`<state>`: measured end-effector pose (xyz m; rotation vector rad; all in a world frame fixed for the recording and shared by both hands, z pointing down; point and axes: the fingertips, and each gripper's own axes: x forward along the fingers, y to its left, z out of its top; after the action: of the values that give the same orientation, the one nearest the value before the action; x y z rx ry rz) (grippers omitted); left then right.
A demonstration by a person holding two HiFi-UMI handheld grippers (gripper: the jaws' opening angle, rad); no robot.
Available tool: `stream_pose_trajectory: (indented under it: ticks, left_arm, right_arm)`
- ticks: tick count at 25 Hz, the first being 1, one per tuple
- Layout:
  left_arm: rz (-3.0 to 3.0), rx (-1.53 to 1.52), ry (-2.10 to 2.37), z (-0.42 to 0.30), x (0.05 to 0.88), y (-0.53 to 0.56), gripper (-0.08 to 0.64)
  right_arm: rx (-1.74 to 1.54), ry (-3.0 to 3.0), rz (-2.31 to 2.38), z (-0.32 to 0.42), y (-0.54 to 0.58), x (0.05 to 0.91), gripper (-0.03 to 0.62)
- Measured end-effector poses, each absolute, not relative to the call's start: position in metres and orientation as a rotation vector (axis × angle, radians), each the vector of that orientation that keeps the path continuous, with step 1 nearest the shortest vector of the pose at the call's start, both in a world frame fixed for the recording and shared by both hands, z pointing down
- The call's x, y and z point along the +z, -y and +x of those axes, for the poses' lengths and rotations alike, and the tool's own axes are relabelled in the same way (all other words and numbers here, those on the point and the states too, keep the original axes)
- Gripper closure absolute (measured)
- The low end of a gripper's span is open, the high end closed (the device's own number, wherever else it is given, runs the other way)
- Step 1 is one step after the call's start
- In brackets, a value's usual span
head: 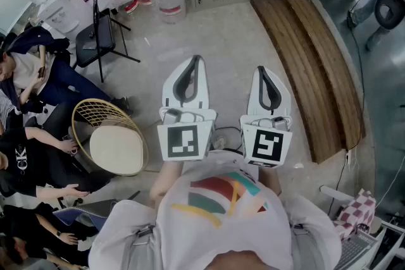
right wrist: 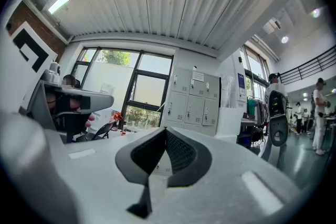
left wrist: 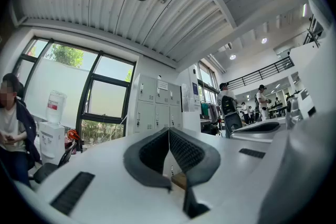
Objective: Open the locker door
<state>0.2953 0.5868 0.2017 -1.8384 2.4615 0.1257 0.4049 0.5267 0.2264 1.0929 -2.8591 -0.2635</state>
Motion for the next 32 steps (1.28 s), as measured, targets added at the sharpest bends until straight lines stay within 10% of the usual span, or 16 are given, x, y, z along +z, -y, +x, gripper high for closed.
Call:
stream_pose_trajectory:
  ticks: [32]
  left_arm:
    - [-1.887,0.026,-2.5,0.249,0.243,-0.478,0.545]
  right_arm:
    - [-0.152,2.866,1.13,0.382,-0.435,0.258,0.588]
